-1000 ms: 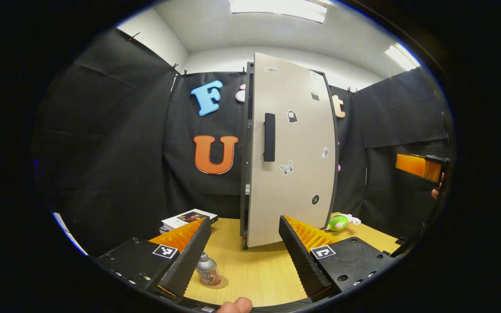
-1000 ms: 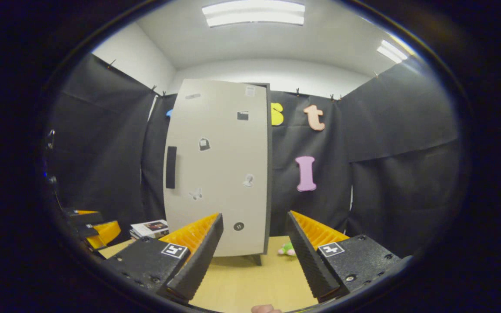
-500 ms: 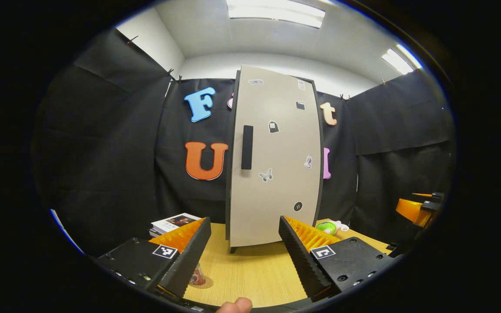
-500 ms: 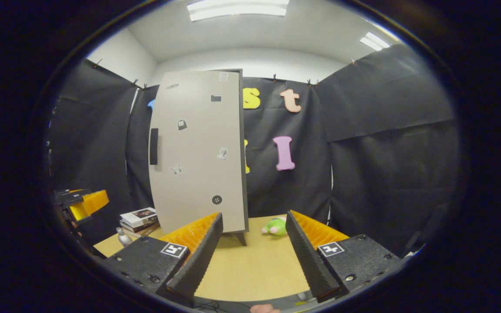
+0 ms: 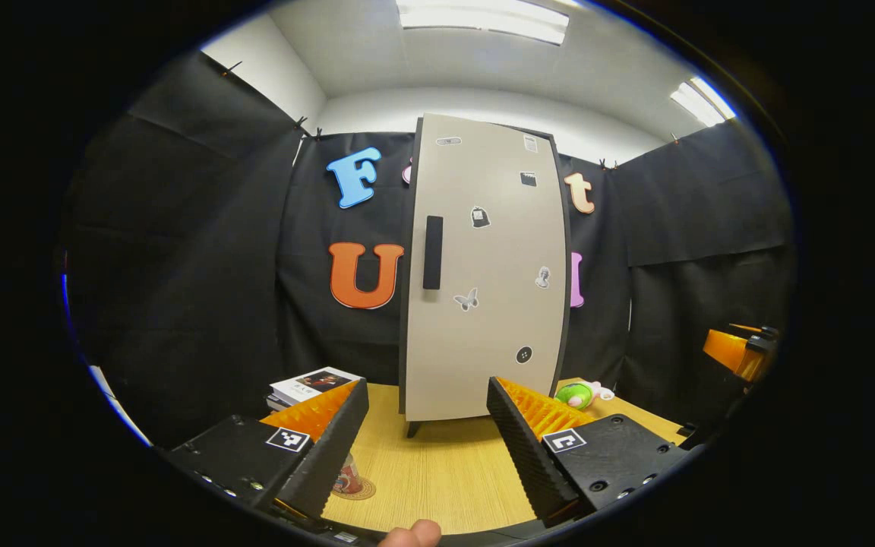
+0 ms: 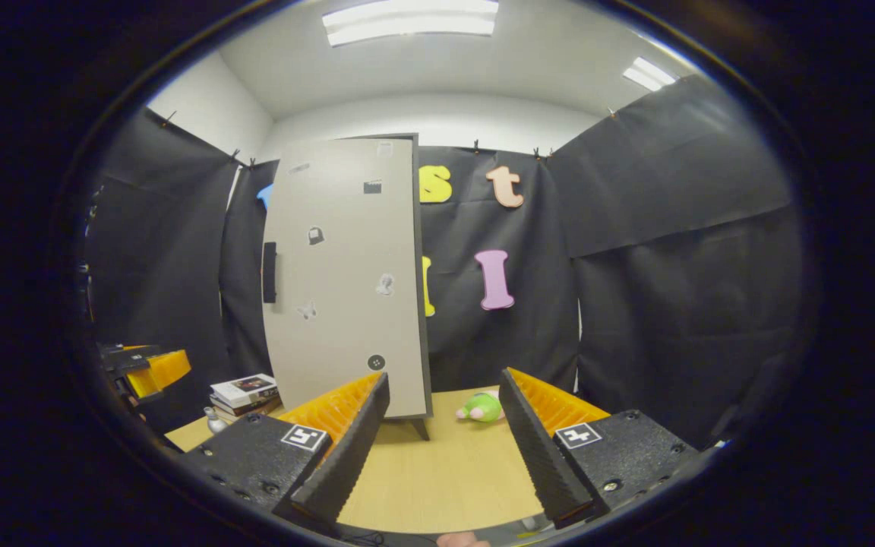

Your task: Open the cabinet door with the right hand, grasp the bottle in the cabinet with the left hand and place it on the coaster, then close the cabinet door with the right hand.

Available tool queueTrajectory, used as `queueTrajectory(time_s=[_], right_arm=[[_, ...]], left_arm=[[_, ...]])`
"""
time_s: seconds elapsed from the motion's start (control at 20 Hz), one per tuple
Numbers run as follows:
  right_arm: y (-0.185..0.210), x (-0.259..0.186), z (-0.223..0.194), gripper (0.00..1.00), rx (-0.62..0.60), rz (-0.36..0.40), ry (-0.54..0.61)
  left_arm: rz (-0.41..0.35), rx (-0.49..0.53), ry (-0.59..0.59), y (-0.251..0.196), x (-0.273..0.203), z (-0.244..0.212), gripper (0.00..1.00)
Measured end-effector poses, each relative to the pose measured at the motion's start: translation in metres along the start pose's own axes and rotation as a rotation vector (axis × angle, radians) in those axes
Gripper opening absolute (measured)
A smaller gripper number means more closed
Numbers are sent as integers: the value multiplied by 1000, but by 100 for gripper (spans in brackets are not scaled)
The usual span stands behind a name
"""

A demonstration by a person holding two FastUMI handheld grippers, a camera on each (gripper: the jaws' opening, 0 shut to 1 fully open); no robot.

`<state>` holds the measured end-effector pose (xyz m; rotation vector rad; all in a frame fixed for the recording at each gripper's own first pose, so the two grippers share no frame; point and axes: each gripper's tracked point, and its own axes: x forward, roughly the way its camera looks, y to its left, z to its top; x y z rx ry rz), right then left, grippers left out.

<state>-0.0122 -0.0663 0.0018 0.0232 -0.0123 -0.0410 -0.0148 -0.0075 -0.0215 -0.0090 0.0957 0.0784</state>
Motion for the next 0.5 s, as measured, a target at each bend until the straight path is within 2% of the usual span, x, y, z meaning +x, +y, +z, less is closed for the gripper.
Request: queueTrajectory(time_s=[0.5], right_arm=[[3, 1, 3, 94, 17, 9, 0]], left_arm=[[-6, 6, 4, -2, -2, -2, 95]])
